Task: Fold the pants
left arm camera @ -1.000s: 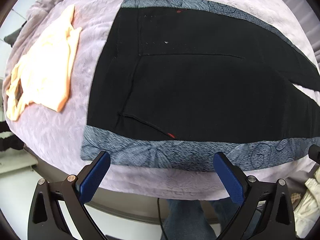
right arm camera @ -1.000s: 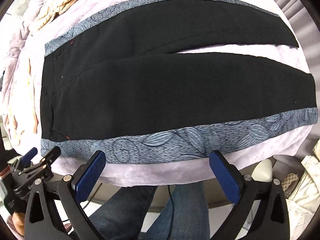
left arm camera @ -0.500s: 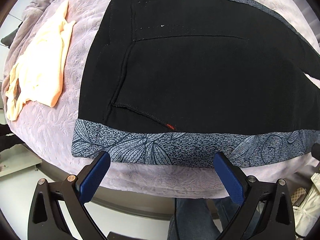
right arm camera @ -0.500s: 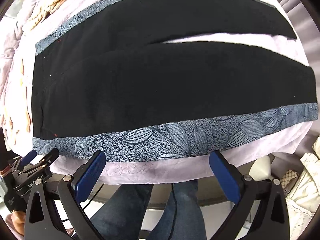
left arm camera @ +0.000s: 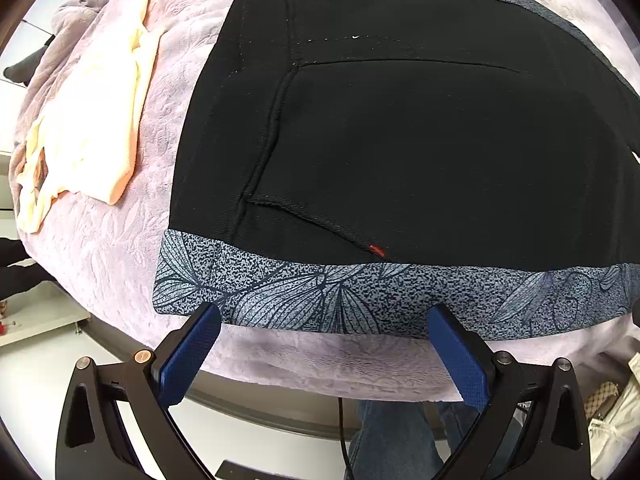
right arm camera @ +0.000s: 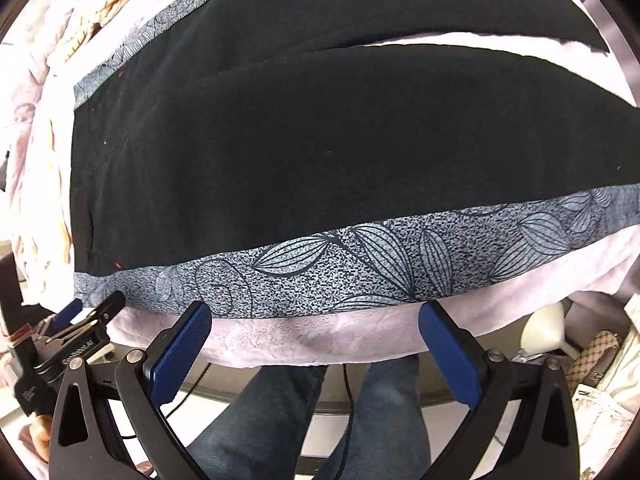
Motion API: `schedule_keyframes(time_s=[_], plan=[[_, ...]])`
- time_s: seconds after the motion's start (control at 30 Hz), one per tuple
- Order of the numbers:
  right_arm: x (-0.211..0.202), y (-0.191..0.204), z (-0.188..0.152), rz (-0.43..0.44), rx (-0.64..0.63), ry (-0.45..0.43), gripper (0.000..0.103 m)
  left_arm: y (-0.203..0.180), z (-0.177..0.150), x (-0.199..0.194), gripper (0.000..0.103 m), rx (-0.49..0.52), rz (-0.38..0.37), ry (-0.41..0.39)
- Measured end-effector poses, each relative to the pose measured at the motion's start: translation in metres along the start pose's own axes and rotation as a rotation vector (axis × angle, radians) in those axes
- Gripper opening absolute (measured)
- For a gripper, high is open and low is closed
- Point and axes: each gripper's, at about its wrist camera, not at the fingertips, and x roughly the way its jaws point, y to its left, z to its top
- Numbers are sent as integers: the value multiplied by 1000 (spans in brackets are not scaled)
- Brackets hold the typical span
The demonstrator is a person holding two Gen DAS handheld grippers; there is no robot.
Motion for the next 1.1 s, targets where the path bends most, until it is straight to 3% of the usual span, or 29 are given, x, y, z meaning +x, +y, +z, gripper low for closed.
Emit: schedule_keyframes(time_s=[0.23, 0.37, 0.5, 0.6, 0.7, 0.8, 1.0, 1.1], plan=[[0, 0, -1, 7, -6, -2, 103, 4, 2, 5, 103, 3, 9, 0], [1, 1, -3, 38, -11, -3, 103, 7, 2, 4, 103, -12, -22, -12], [2, -7, -3, 204, 22, -5, 99, 26, 3, 6, 103, -67, -133, -37], [10, -24, -7, 416, 81, 12, 67, 45, 2, 13, 103, -100, -251, -29], [26, -39, -18, 514, 140, 56, 65, 59, -1, 17, 103, -126, -292, -35], [38, -50, -30, 533, 161, 71, 65, 66, -4, 22, 103, -140, -297, -27], [45, -49, -27, 613, 169, 9, 66, 69, -8, 28, 103, -123, -306, -26], [64, -43, -23, 614, 158, 45, 66, 71, -13, 31, 103, -134, -324, -25]])
